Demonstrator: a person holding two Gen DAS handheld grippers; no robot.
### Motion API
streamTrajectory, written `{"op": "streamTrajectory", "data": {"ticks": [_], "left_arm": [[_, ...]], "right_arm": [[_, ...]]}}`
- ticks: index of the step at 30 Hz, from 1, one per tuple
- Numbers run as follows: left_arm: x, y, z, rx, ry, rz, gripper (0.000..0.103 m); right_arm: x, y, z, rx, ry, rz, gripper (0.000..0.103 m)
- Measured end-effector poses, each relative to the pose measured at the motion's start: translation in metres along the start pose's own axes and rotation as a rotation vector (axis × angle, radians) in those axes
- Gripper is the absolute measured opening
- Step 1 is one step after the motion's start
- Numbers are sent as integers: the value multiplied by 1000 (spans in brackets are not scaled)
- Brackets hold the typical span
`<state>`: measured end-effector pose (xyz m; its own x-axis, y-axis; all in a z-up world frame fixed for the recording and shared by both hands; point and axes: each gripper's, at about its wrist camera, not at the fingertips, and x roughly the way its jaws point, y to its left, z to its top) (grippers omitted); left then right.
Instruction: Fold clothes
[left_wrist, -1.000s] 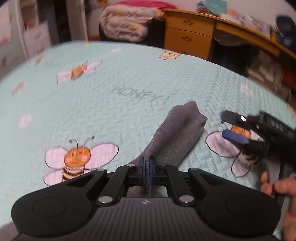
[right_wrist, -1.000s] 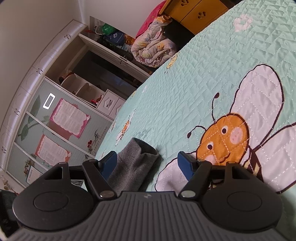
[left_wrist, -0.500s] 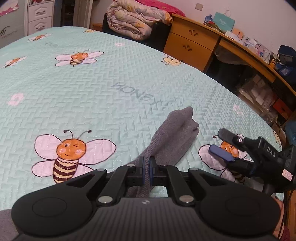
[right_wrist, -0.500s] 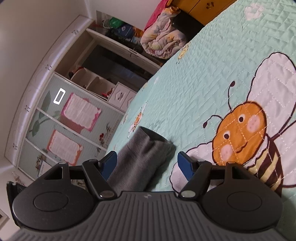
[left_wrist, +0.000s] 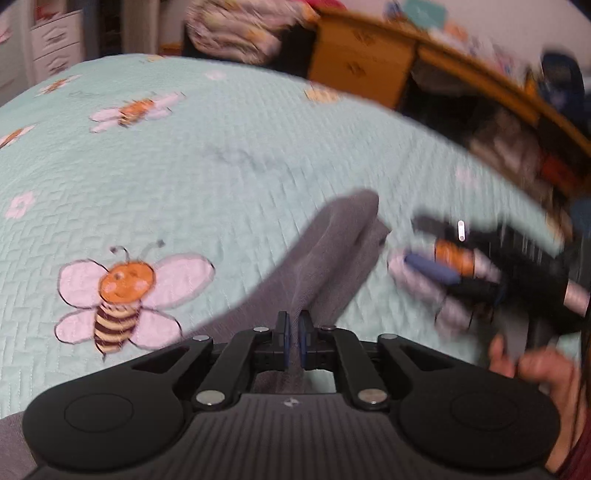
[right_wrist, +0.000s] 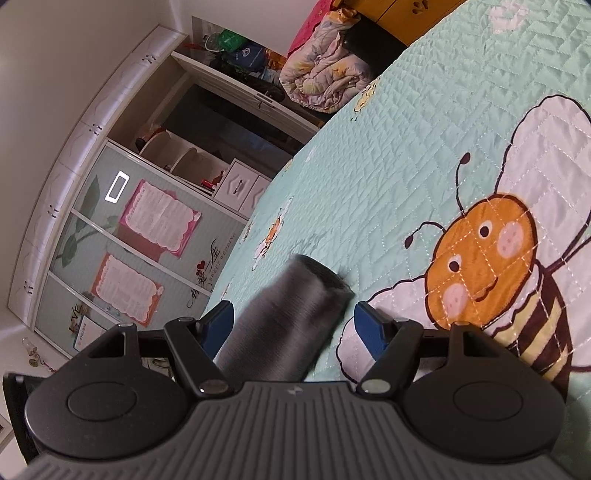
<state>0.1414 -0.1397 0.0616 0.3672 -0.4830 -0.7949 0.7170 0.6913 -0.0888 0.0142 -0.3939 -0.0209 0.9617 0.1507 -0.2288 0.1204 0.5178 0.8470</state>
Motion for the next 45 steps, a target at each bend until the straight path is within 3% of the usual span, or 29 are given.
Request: {"op": "streamTrajectory", "data": {"ticks": [2, 4, 10, 14, 18, 22, 24, 26, 27, 33, 39, 45], "left_arm": [[4, -4, -4, 38, 30, 11, 14], [4, -6, -7, 57, 46, 23, 32], [-33, 3, 2, -19, -62, -2, 45], [-35, 2, 13, -18, -108, 38, 47], [-16, -2, 29, -55, -130, 14, 46], [4, -32, 35, 30, -138, -2, 47], [15, -43, 37, 81, -127, 33, 47], [23, -46, 38, 89, -113, 49, 35], [25, -42, 39, 62, -107, 39, 5], [1, -25, 40, -50, -197, 16, 3], [-10, -28, 32, -66, -217, -31, 3], [-8, -31, 20, -54, -185, -73, 3]], "right_arm": [[1, 3, -1, -20, 4, -11, 72], [1, 5, -2, -44, 7, -25, 72], [-1, 8, -3, -68, -10, -68, 72], [1, 8, -7, -64, -20, -43, 72], [7, 11, -10, -100, -15, -33, 69], [9, 11, -11, -104, -14, -21, 65], [7, 7, -9, -75, -19, -7, 62], [5, 3, -8, -42, -24, 7, 62], [4, 2, -7, -30, -25, 15, 62], [2, -4, -5, 34, -20, 66, 62], [7, 2, -7, 9, 6, 88, 61], [7, 0, -6, 27, -1, 86, 60]]}}
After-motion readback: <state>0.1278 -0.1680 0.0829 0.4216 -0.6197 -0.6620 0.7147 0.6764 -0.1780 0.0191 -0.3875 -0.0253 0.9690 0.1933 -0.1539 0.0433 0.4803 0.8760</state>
